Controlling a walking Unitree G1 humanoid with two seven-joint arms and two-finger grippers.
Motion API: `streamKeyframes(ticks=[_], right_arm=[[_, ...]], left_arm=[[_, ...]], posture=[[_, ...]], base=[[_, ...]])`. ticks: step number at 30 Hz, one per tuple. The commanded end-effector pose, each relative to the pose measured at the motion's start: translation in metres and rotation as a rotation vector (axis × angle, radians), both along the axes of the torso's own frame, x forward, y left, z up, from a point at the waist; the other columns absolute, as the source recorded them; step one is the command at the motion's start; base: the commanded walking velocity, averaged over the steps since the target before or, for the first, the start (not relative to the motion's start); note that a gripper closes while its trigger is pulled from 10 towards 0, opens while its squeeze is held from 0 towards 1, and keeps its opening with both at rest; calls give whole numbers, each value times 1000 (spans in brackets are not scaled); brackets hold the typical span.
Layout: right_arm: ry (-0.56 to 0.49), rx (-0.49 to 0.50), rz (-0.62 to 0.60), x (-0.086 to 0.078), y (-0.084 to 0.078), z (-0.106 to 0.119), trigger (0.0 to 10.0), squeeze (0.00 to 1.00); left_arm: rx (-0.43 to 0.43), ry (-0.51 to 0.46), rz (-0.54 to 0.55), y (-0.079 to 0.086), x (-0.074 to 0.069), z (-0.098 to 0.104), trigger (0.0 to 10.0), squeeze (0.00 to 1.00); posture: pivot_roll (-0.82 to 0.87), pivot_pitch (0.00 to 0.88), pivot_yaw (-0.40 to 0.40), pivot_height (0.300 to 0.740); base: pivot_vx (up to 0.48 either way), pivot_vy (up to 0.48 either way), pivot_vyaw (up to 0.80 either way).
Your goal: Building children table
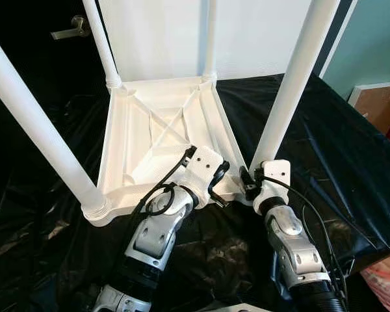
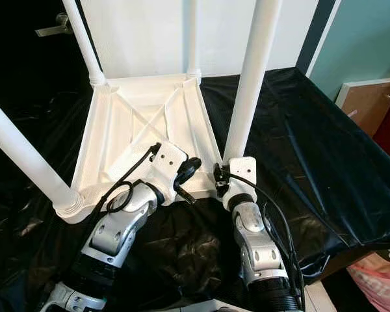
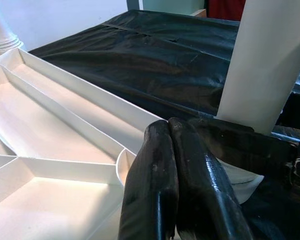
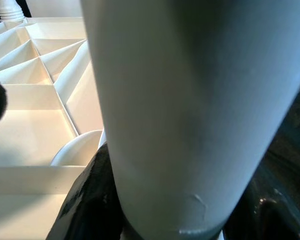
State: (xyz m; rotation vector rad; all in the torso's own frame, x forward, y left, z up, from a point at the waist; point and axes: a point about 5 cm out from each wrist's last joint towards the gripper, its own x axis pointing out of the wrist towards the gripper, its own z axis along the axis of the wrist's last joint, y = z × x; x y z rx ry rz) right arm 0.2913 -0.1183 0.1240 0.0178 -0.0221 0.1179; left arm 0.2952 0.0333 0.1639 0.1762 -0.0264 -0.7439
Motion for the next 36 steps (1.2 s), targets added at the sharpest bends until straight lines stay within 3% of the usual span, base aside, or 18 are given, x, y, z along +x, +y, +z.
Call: streamKeyframes(ticks=[1,2,3,5,6,14,16,17,19,23,24,28,35,36], right_arm=[[70,5,12,-5,4,-12,10000,0],[69,1,12,-5,4,-11,10000,380],[64,-1,8,-6,5,-10,10000,902],[64,-1,8,-6,5,-10,10000,902],[41,-6,26,-6,4,-6,10000,1000],[-21,-40,116,-7,-7,3,10000,1000],[-44,-70,187,-6,-31,6,10000,1000],[-44,-70,187,-6,-31,6,10000,1000],[-52,-101,251,-5,-49,8,10000,1000],[-40,-137,343,2,-54,9,10000,1000],[-33,-147,379,6,-54,9,10000,0],[-26,-174,473,21,-42,13,10000,0],[-34,-206,536,32,-31,16,10000,0],[-35,-206,554,33,-30,16,6392,0]], left_arm=[[11,1,12,0,-1,-1,10000,0],[11,2,13,0,-1,-1,10000,0],[10,2,13,-1,-1,-2,10000,0],[10,2,13,-1,-1,-2,10000,0],[4,3,23,-1,-1,-2,10000,0],[-2,3,35,0,0,-2,10000,0],[-3,5,44,1,0,-3,10000,0],[-3,5,44,1,0,-3,10000,0],[-7,6,50,2,1,-2,10000,0],[-3,4,46,1,3,-2,10000,0],[-1,2,42,1,3,-1,10000,0],[1,-5,34,0,6,1,10000,0],[9,-15,34,0,7,4,10000,0],[11,-18,38,2,6,4,10000,0]], posture=[[-93,44,-10,740],[-93,44,-10,740],[-93,46,-17,740],[-93,46,-17,740],[-92,50,-29,740],[-94,56,-36,740],[-100,64,-41,740],[-100,64,-41,740],[-103,66,-37,740],[-115,68,-26,740],[-114,67,-25,740],[-104,61,-16,740],[-64,55,-15,740],[-60,54,-16,740]], base=[[0,0,0],[0,0,0],[0,0,0],[0,0,0],[0,0,0],[0,0,0],[0,0,0],[0,0,0],[0,0,0],[0,0,0],[0,0,0],[0,0,0],[0,0,0],[0,0,0]])
